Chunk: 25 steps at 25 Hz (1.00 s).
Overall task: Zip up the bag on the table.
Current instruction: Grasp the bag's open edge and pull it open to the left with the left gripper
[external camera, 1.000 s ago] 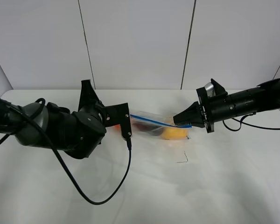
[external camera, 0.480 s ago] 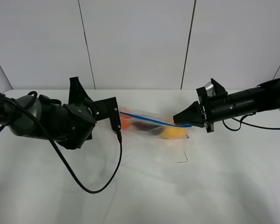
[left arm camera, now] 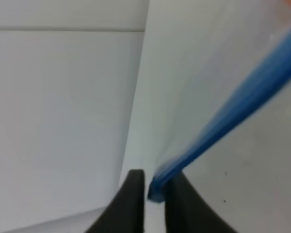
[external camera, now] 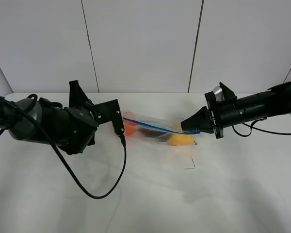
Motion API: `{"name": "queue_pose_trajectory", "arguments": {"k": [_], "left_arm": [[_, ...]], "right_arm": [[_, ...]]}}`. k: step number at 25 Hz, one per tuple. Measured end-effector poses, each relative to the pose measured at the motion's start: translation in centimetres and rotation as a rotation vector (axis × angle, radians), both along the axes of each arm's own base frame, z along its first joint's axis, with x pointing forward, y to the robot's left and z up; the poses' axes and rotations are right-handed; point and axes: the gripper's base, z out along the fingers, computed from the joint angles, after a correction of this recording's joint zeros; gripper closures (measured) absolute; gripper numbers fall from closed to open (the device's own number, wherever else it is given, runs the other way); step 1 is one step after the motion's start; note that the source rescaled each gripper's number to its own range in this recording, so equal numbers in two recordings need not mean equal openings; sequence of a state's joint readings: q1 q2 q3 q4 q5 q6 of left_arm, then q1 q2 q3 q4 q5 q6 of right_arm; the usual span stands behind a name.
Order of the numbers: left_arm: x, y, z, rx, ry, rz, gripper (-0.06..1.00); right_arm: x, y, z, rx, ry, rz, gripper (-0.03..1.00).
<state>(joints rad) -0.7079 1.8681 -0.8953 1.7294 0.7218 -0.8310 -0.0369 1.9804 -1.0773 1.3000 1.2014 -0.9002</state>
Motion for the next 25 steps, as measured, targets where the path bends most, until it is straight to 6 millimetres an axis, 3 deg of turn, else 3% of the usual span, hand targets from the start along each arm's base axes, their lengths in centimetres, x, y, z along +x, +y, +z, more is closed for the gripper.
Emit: {"name": "queue_pose_trajectory", "arguments": {"k": [3, 6, 18, 25], "left_arm": [[0.0, 0.1, -0.1, -0.009, 0.002, 0.009, 0.51], [0.0, 0.2, 0.0, -0.018, -0.003, 0.017, 0.35], [-0.1, 0.9, 0.3, -0.023, -0.05, 0.11, 0.26], [-0.2, 1.3, 0.4, -0.052, -0.081, 0.177, 0.0]], "right_arm": [[0.0, 0.0, 0.0, -0.004, 0.0, 0.004, 0.97], [0.0, 0.0, 0.0, -0.005, 0.0, 0.005, 0.97], [-0.1, 0.0, 0.0, -0.005, -0.006, 0.009, 0.97], [-0.1, 0.0, 0.0, -0.005, -0.007, 0.01, 0.97]]}}
